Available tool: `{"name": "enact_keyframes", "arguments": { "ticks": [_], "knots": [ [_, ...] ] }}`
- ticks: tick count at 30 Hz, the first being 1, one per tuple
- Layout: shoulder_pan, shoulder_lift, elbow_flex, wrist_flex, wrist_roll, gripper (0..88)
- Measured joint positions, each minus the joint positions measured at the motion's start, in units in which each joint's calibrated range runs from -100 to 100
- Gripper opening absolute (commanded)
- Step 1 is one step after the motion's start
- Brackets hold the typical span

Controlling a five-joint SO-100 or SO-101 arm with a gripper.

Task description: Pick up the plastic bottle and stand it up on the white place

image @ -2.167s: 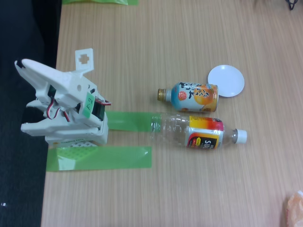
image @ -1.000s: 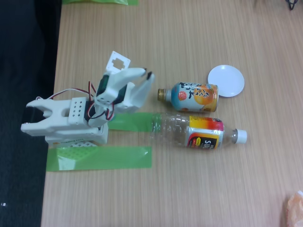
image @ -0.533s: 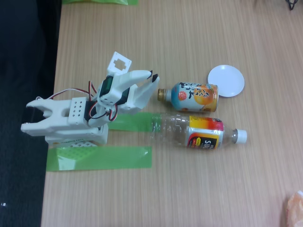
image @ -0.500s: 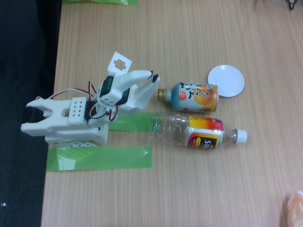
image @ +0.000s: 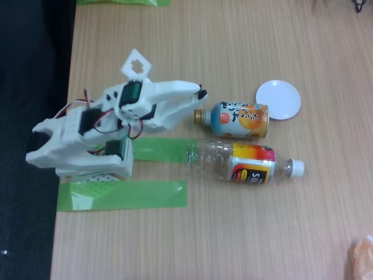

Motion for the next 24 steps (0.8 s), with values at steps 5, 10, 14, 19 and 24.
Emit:
{"name": "enact_keyframes", "arguments": {
  "ticks": [5, 10, 14, 19, 24],
  "knots": [
    [0.0, 0.0, -13.9, 21.0, 0.1, 5.3],
    [0.1, -0.1, -27.0, 38.7, 0.1, 8.0],
    [-0.1, -0.1, -33.1, 44.4, 0.1, 20.3],
    [-0.1, -0.1, -34.4, 45.8, 1.0, 26.2],
    [-0.1, 0.0, -34.4, 46.0, 3.2, 26.3]
  ]
}}
